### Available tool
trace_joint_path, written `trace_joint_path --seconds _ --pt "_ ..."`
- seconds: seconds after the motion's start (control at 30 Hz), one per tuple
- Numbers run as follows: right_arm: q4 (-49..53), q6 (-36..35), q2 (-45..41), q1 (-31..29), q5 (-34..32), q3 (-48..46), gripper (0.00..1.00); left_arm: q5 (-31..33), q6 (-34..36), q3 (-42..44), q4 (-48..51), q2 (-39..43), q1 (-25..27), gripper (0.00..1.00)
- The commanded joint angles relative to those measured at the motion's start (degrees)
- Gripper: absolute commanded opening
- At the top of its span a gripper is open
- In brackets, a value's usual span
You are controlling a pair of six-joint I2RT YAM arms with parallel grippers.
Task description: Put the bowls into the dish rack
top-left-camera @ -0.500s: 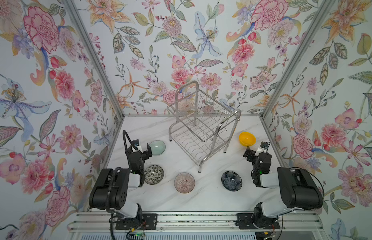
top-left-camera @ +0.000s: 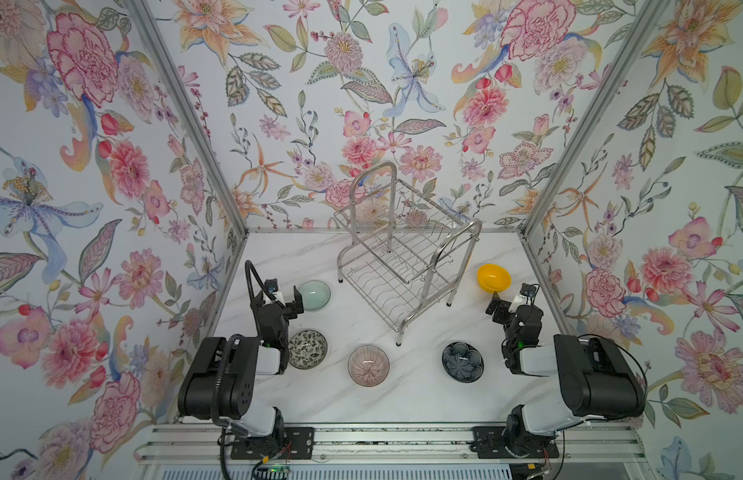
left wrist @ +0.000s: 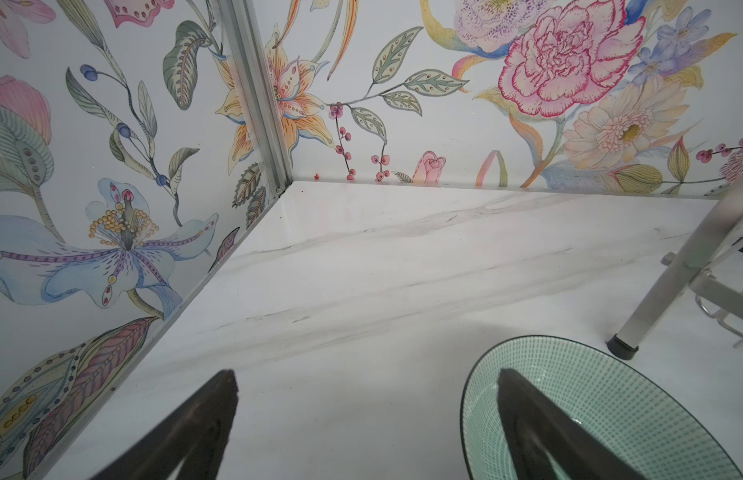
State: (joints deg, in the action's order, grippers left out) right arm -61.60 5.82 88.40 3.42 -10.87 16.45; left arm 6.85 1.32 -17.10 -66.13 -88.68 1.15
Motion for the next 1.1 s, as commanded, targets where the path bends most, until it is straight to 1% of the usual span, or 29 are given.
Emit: trace_joint_path --seconds 0.0,0.5,0.57,0.67,0.8,0.93,1.07 --pt "-0.2 0.4 0.1 -0.1 0.2 1.1 0.99 1.1 0.6 0.7 -1.9 -0.5 0.3 0.99" --pt "0.1 0.4 0.1 -0.1 0.3 1.3 0.99 1.2 0.6 0.8 -1.9 -0.4 0.3 0.99" --pt "1.9 0.6 -0.7 -0.1 0.0 1.7 0.99 1.2 0.5 0.7 -1.9 -0.5 0.3 0.99" --pt "2.8 1.0 -1.8 -0.3 -2.2 2.0 0.99 1.0 0.4 0.8 -2.0 -0.4 0.3 0.99" --pt "7.5 1.0 -5.2 -1.0 -4.8 2.8 0.98 0.7 0.4 0.6 -1.7 -0.4 0.1 0.99" --pt "12.2 2.4 -8.1 -1.6 -9.7 3.8 0.99 0.7 0.5 0.7 -1.7 -0.4 0.2 0.99" --pt "15.4 2.1 -10.5 -3.2 -14.2 4.9 0.99 0.6 0.4 0.8 -2.0 -0.4 0.2 0.99"
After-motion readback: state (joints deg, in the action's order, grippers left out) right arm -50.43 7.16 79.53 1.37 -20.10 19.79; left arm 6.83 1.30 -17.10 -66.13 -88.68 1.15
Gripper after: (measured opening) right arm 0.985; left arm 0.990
